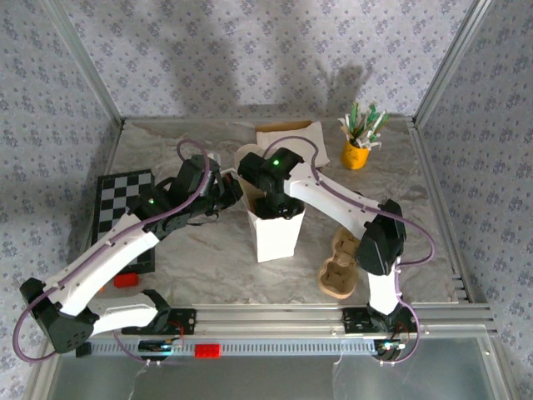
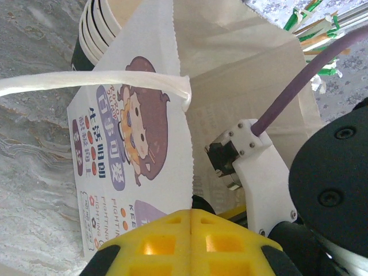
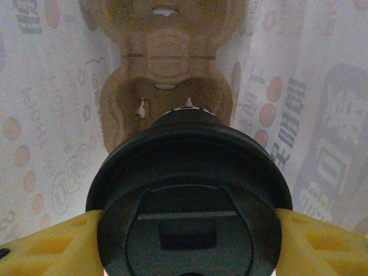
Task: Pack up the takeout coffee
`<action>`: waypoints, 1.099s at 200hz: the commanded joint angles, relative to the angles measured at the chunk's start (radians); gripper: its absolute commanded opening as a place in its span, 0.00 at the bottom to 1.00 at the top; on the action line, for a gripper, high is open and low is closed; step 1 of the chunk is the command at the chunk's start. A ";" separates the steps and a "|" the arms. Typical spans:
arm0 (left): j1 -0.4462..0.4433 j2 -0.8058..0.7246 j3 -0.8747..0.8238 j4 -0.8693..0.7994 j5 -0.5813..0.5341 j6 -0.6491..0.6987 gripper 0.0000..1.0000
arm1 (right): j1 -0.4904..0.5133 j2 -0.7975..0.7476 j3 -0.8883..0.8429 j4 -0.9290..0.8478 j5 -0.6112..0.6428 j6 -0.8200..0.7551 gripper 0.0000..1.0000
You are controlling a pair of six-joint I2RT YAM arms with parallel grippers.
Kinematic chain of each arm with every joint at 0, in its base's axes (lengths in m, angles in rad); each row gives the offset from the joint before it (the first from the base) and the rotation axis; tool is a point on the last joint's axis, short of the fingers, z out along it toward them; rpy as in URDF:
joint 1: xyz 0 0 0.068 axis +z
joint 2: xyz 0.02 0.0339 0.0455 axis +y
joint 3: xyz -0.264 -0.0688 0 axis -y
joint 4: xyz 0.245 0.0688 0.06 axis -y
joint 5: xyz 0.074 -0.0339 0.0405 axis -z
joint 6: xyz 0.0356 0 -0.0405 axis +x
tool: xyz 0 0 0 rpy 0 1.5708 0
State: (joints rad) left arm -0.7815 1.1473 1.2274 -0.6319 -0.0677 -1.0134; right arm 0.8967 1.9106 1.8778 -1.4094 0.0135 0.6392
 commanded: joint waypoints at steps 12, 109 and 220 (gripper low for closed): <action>-0.004 0.003 0.028 0.010 -0.001 0.027 0.00 | 0.000 0.019 -0.064 0.083 -0.072 -0.001 0.60; -0.003 -0.005 0.022 0.000 -0.015 0.031 0.00 | -0.005 -0.037 -0.101 0.187 -0.106 -0.001 0.61; 0.002 -0.006 0.029 -0.008 -0.013 0.041 0.02 | 0.010 0.015 -0.093 0.140 -0.029 -0.001 0.61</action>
State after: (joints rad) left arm -0.7815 1.1481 1.2274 -0.6315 -0.0719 -0.9947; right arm 0.8906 1.8648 1.7992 -1.2716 0.0158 0.6388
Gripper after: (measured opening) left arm 0.045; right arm 0.634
